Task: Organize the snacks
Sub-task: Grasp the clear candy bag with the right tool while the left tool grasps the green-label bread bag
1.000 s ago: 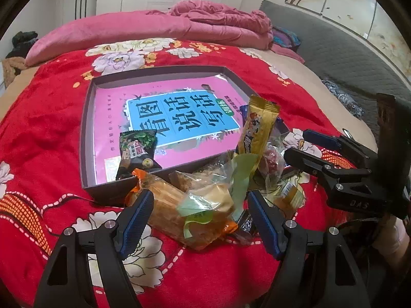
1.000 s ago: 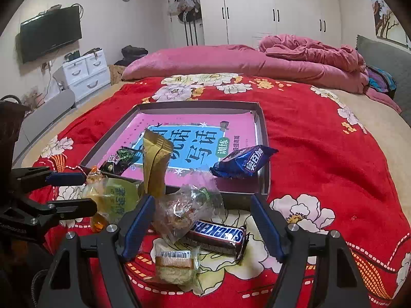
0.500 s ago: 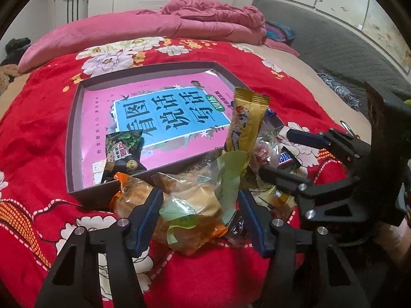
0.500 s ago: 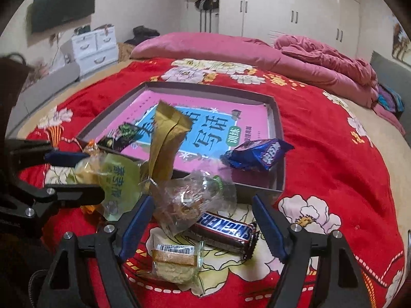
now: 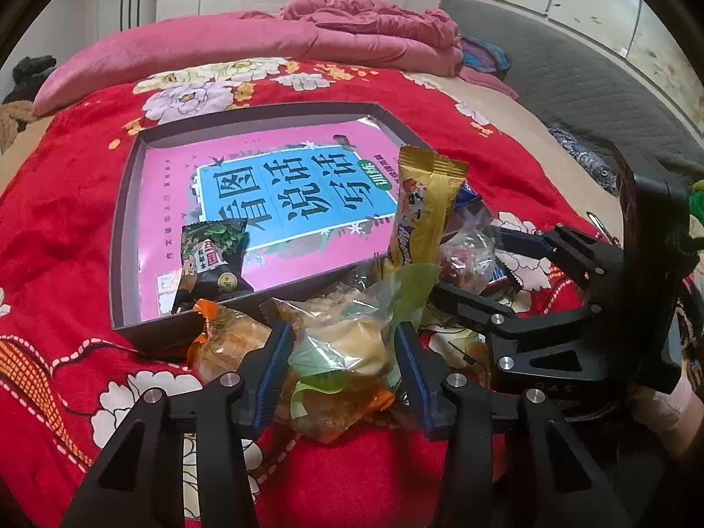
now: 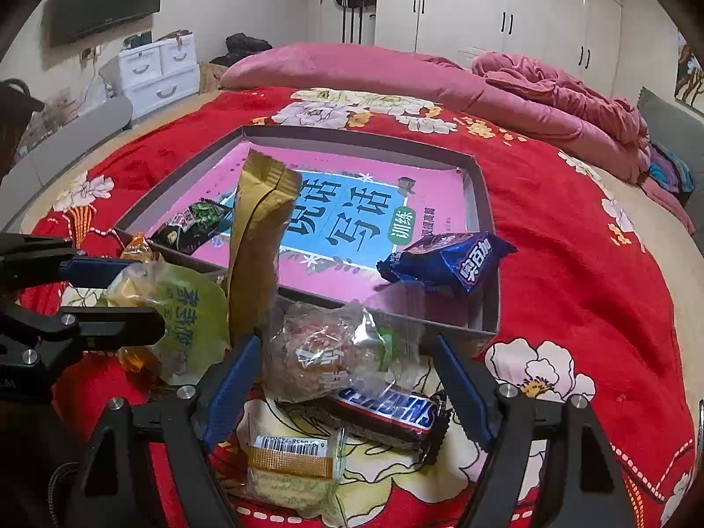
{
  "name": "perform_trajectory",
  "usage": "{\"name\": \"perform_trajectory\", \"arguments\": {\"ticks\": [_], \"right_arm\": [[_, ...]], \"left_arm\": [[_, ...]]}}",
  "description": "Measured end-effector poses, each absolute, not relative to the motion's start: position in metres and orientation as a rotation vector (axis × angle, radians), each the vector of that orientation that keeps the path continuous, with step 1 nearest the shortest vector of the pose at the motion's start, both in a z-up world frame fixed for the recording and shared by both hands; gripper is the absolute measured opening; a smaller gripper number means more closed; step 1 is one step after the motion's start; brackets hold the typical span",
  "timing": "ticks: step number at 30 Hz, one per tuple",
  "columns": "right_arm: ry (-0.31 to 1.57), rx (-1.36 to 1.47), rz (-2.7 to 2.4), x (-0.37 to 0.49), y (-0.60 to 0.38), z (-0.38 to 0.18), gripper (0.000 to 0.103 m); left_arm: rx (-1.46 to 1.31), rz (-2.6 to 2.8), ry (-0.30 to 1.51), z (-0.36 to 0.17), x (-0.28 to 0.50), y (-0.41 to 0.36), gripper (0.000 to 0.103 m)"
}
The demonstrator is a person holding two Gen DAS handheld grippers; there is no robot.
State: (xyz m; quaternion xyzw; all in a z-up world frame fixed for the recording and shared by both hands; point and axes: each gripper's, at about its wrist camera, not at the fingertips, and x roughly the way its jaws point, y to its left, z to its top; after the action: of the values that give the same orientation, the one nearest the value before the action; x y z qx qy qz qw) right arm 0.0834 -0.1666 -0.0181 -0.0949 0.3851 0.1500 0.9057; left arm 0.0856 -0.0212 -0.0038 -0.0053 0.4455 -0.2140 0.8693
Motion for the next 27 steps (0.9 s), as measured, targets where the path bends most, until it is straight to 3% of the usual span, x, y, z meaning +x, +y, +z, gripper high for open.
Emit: {"name": "perform_trajectory", "arguments": {"ticks": [2,6,13,27], "right_arm": [[0.804,-0.203,0.320,0.083,-0.165,-0.020,0.067],[0.808,-0.217,0.330,0.082,-0.163,-0.022,0.056],[0.795,-0.148,0.346,0.081,-0.172,-0.016,0.053],[0.763,0.046,0.303,0.088,-0.207,-0.001,0.052]], "left_arm": [[-0.010,-0.447,0.934,-0.004,0.086,-0.023,0.049],[-0.011,-0.447,0.938,-0.005,0.086,-0.025,0.049],[-0.008,-0.445,0.942,-0.005,0.087,-0.026,0.043],[-0.122,-0.473,0.954,-0.002,0.090,-0.013,0.041]]}}
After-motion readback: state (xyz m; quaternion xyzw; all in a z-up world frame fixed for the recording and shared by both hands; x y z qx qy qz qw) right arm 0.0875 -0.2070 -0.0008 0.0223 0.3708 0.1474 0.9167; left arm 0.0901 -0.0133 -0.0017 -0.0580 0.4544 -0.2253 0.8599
